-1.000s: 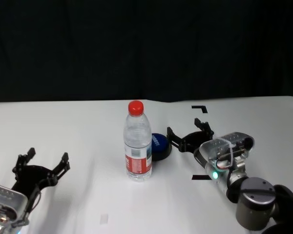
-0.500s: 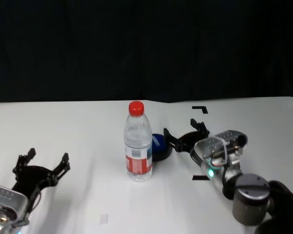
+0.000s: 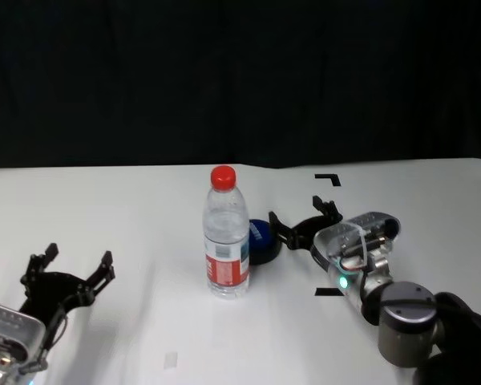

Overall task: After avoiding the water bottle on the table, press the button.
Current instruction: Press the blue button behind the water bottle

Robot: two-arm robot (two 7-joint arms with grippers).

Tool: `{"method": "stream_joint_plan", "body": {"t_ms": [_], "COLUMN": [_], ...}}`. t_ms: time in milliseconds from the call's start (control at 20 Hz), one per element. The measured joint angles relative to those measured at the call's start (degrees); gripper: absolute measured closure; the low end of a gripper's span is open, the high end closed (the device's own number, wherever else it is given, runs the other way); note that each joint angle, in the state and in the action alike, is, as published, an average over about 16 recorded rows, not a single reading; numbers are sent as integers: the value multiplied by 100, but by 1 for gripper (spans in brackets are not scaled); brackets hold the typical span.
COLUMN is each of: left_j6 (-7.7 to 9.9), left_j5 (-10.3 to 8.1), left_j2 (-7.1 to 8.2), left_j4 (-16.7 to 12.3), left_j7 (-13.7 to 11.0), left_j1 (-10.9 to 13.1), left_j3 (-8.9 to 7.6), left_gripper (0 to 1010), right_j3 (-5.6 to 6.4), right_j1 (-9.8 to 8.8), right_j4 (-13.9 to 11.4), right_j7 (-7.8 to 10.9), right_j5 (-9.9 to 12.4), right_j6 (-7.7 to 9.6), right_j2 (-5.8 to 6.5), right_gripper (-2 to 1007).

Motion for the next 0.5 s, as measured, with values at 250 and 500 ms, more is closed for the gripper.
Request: {"method": "stream_joint_plan", "body": {"t_ms": [250, 500], "left_j6": [0, 0], "left_j5": [0, 0], "left_j2": [0, 0], "left_j4": [0, 0], "left_j7": [0, 0], "left_j1": [0, 0], "left_j3": [0, 0], "left_gripper": [1, 1], "right_j3": [12, 24], "right_j1": [14, 52], "right_j4": [52, 141], "right_j7": [-27, -43], "right_j5": [-37, -70], "right_j6": [15, 10], "right_j2": [-23, -49], "right_gripper": [3, 3]}}
